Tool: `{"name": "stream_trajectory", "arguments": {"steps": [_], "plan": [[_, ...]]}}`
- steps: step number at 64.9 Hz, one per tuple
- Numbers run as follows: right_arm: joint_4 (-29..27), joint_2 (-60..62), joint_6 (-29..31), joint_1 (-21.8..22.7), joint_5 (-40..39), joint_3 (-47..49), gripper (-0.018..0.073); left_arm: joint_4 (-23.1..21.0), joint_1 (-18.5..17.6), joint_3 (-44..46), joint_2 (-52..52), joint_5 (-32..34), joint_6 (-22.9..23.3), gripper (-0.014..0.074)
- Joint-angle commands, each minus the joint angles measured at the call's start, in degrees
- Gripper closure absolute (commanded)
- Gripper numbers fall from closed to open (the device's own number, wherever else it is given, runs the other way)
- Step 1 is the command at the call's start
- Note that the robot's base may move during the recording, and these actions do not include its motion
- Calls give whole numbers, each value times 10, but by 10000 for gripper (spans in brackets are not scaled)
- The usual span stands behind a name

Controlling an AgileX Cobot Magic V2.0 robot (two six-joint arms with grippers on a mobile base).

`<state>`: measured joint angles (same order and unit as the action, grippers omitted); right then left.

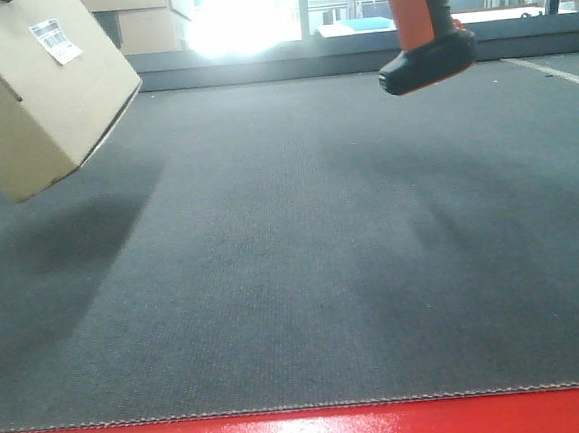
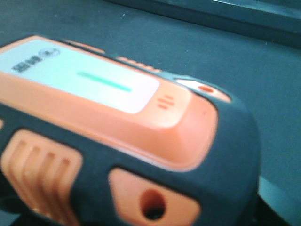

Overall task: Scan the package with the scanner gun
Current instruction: 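Lift the scanner gun with the right gripper and aim it at the box label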

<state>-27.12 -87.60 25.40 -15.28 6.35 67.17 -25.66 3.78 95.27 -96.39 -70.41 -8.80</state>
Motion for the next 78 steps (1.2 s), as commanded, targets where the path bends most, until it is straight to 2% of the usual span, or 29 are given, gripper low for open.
{"name": "stream_trajectory", "arguments": {"steps": [1, 12, 20, 37, 43, 51, 59, 64, 78], "plan": [[-47, 14, 2, 19, -16, 9, 713, -6, -1, 0, 5, 4, -2, 707], [-53, 14, 2, 42, -8, 7, 713, -6, -1, 0, 5, 4, -2, 707], [-53, 14, 2, 42, -25, 4, 713, -6, -1, 0, 5, 4, -2, 707], [-87, 19, 0, 42, -209, -98, 713, -10, -1, 0, 5, 4, -2, 707], [-84, 20, -17, 42, -242, -134, 713, -10, -1, 0, 5, 4, -2, 707], [-22, 20, -76, 31, -283, -166, 713, -10, -1, 0, 5, 4, -2, 707], [110, 20, -190, 19, -339, -194, 713, -10, -1, 0, 5, 4, -2, 707], [174, 20, -267, 19, -357, -201, 713, -10, -1, 0, 5, 4, -2, 707], [198, 4, -277, 21, -381, -206, 713, -10, -1, 0, 5, 4, -2, 707]]}}
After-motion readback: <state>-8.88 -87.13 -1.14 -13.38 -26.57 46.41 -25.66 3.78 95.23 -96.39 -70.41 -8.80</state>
